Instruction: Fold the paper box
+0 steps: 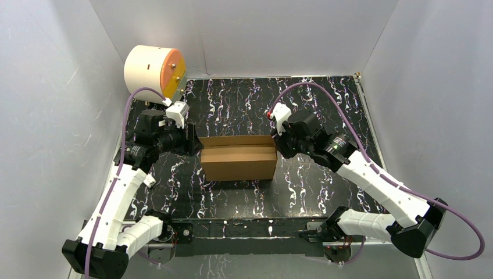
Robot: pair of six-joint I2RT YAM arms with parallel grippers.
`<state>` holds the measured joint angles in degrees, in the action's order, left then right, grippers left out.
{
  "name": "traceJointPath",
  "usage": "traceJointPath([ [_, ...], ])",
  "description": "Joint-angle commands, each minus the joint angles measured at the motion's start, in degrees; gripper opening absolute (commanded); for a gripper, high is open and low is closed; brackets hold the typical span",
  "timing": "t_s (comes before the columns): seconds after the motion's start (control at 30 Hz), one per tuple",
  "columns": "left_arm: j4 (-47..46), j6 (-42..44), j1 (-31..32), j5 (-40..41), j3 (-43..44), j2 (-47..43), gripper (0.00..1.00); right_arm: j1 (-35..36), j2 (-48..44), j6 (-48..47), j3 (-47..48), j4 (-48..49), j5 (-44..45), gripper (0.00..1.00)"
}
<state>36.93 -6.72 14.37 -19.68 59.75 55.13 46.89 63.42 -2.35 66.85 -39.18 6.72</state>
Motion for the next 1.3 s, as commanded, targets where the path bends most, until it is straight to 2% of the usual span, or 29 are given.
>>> traceJointPath([
  [0.0, 0.62, -2.43, -0.22, -4.19, 1.51, -0.62, 0.53, -0.14, 0.08, 5.22, 1.45, 2.44, -2.4, 0.31],
  [0.3, 0.92, -8.34, -0.27, -5.27, 1.86, -1.07, 0.47, -0.14, 0.68, 8.46, 1.94, 3.62, -3.78, 0.32],
  [0.4, 1.3, -10.84, -0.24, -5.01, 2.35, -1.49, 0.47, -0.14, 0.28, 10.17, 1.7, 4.37, -1.99, 0.35],
  [0.63, 1.4, -15.3, -0.22, -5.09, 1.72, -2.26, 0.47, -0.14, -0.43, 12.6, 0.78, 5.95, -2.29, 0.35],
  [0.83, 1.09, -17.95, -0.22, -4.7, 1.37, -2.58, 0.43, -0.15, 0.0, 15.47, 0.96, 6.47, -3.14, 0.35],
  [1.13, -1.17, -21.39, -0.25, -3.41, -0.77, -3.03, 0.4, -0.15, 1.2, 17.82, -0.23, 7.55, -2.11, 0.34],
  [1.27, -2.7, -22.61, -0.22, -1.99, -2.32, -3.78, 0.38, -0.14, 1.31, 17.38, -1.45, 8.76, -1.34, 0.3],
])
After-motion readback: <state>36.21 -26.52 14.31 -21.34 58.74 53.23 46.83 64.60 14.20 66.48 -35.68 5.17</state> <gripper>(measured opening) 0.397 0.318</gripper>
